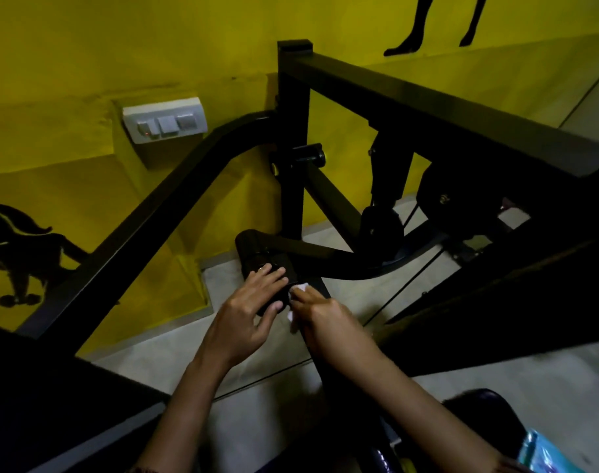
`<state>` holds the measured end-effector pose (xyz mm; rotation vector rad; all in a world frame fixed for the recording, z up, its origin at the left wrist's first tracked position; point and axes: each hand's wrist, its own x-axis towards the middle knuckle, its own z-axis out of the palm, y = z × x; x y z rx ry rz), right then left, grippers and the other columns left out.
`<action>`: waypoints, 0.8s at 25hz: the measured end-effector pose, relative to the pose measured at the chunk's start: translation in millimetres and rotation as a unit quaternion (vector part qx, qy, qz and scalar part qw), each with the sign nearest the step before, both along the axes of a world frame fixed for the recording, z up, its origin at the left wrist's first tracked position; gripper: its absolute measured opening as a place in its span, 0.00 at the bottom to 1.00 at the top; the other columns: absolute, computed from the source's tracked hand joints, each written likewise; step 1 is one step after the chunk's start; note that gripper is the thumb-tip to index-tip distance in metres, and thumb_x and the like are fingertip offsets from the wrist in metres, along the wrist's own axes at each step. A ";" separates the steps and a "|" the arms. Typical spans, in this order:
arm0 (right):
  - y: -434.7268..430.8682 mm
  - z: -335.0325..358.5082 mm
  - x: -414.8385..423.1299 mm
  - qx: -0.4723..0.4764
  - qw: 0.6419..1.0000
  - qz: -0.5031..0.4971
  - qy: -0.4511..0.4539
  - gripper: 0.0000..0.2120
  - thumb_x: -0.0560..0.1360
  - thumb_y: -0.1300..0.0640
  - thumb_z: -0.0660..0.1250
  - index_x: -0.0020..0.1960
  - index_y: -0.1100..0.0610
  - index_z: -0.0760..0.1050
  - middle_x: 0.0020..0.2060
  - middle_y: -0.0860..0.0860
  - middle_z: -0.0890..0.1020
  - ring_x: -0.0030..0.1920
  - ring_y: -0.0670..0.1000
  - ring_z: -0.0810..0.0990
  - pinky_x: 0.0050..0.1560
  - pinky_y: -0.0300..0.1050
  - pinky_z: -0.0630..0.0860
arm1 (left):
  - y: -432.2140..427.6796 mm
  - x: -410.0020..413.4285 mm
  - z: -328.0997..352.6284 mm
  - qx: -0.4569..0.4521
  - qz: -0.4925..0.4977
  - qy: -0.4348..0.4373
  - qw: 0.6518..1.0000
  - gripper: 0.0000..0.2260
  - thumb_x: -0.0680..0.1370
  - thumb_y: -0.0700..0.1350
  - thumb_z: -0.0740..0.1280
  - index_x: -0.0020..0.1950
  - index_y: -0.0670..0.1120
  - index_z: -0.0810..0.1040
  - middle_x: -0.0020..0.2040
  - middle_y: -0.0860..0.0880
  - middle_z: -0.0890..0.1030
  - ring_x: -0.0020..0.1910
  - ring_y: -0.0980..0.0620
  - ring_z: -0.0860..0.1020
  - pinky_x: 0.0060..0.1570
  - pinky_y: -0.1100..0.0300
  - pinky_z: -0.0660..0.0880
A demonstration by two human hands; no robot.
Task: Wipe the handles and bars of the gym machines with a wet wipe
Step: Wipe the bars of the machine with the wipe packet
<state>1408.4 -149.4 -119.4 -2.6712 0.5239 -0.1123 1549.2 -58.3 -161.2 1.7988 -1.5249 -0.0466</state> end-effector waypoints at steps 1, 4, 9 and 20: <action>2.9 -3.4 0.3 -0.017 1.000 -0.002 0.011 0.08 0.70 0.65 0.68 0.48 0.60 0.81 0.61 0.55 0.74 0.63 0.51 0.73 0.54 0.42 0.74 | -0.6 0.9 -0.5 -0.001 -0.004 0.000 1.000 0.18 0.78 0.47 0.59 0.64 0.42 0.74 0.66 0.50 0.72 0.70 0.58 0.61 0.71 0.66 0.54; 28.8 0.7 -29.9 0.004 1.000 0.027 0.008 0.09 0.69 0.64 0.66 0.46 0.66 0.81 0.49 0.60 0.81 0.55 0.58 0.78 0.56 0.46 0.74 | -1.5 0.4 -3.6 -0.013 -0.004 0.001 1.000 0.17 0.78 0.46 0.59 0.63 0.42 0.75 0.64 0.50 0.74 0.69 0.58 0.62 0.71 0.66 0.54; 18.2 35.4 -32.7 0.031 0.999 0.001 -0.015 0.08 0.76 0.64 0.62 0.51 0.64 0.78 0.50 0.58 0.80 0.52 0.56 0.78 0.55 0.50 0.74 | -2.4 -2.5 -5.0 -0.033 0.003 0.014 0.999 0.16 0.77 0.46 0.59 0.63 0.43 0.75 0.63 0.52 0.73 0.69 0.58 0.63 0.71 0.64 0.54; 43.9 16.0 -31.5 -0.112 0.991 -0.004 0.072 0.17 0.58 0.50 0.78 0.44 0.55 0.84 0.56 0.52 0.81 0.59 0.50 0.78 0.49 0.35 0.77 | -3.5 1.7 -8.2 -0.035 -0.018 0.022 0.999 0.16 0.77 0.46 0.59 0.62 0.42 0.76 0.63 0.51 0.74 0.68 0.56 0.65 0.71 0.65 0.54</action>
